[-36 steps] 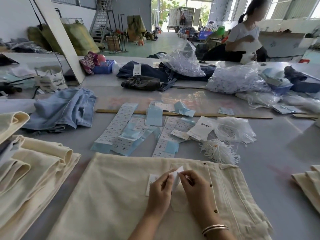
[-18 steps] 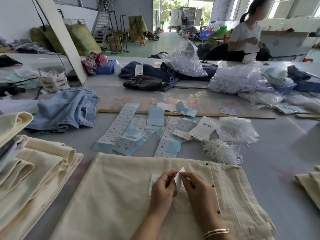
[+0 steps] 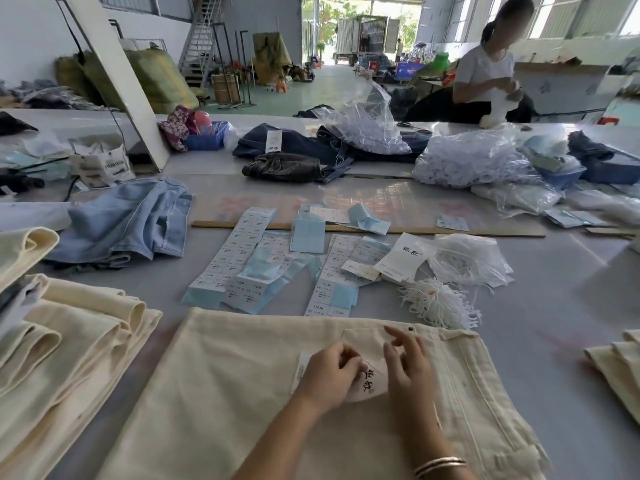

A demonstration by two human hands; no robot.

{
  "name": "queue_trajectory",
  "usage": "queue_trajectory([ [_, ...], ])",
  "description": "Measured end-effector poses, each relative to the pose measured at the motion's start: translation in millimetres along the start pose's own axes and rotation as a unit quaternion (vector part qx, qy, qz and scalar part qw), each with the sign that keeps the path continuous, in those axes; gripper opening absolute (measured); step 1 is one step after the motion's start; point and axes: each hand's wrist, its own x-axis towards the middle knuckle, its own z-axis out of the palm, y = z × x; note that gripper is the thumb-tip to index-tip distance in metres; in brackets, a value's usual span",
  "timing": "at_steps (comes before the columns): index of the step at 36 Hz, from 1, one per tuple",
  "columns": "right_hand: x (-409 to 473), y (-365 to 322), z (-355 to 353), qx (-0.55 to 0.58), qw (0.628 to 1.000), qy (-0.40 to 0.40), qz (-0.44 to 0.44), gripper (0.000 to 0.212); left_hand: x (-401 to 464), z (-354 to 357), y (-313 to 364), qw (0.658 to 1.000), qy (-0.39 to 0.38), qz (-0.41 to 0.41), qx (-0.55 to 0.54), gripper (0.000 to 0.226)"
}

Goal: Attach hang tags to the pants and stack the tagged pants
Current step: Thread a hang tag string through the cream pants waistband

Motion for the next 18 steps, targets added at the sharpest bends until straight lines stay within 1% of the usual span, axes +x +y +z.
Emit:
queue_trajectory([
  [1, 1.3, -2.0, -1.6, 0.007, 1.0, -0.001, 0.008, 0.026, 0.6, -1.5, 5.2, 0.997, -0.024, 0.022, 0.068, 0.006],
  [3, 2.8, -5.0, -4.2, 0.016, 1.0, -0.017, 0.002, 0.023, 2.2, -4.2, 15.7, 0.976, -0.027, 0.078, 0.201, 0.009],
  [4, 3.8, -5.2, -5.6, 0.019, 0.999, -0.029, -0.006, 0.024, 3.3, -5.6, 20.8, 0.966, -0.015, 0.103, 0.235, 0.012],
  [5, 5.1, -4.5, -7.1, 0.021, 0.999, -0.044, -0.01, 0.026, 3.8, -6.4, 26.6, 0.962, 0.0, 0.124, 0.242, 0.013],
  [8, 11.0, -2.6, -11.6, 0.044, 0.995, -0.087, 0.017, 0.024, 5.3, -6.4, 42.7, 0.968, 0.034, 0.164, 0.187, 0.013],
  [11, 14.2, -5.4, -14.9, 0.122, 0.986, -0.088, 0.076, 0.023, 9.3, -2.6, 51.7, 0.978, 0.044, 0.165, 0.12, 0.011],
  [14, 16.6, -5.9, -21.8, 0.169, 0.976, -0.068, 0.119, 0.021, 13.6, 4.7, 51.6, 0.984, 0.034, 0.153, 0.079, 0.007],
  [15, 17.4, -7.0, -24.9, 0.173, 0.974, -0.07, 0.126, 0.019, 15.2, 8.0, 50.0, 0.986, 0.028, 0.15, 0.064, 0.006],
  [17, 17.9, -8.5, -32.5, 0.188, 0.967, -0.088, 0.146, 0.006, 18.9, 14.7, 46.4, 0.988, 0.014, 0.146, 0.039, 0.005],
  [18, 18.1, -8.0, -37.0, 0.198, 0.962, -0.093, 0.161, 0.007, 20.9, 18.0, 44.8, 0.989, 0.006, 0.143, 0.026, 0.006],
])
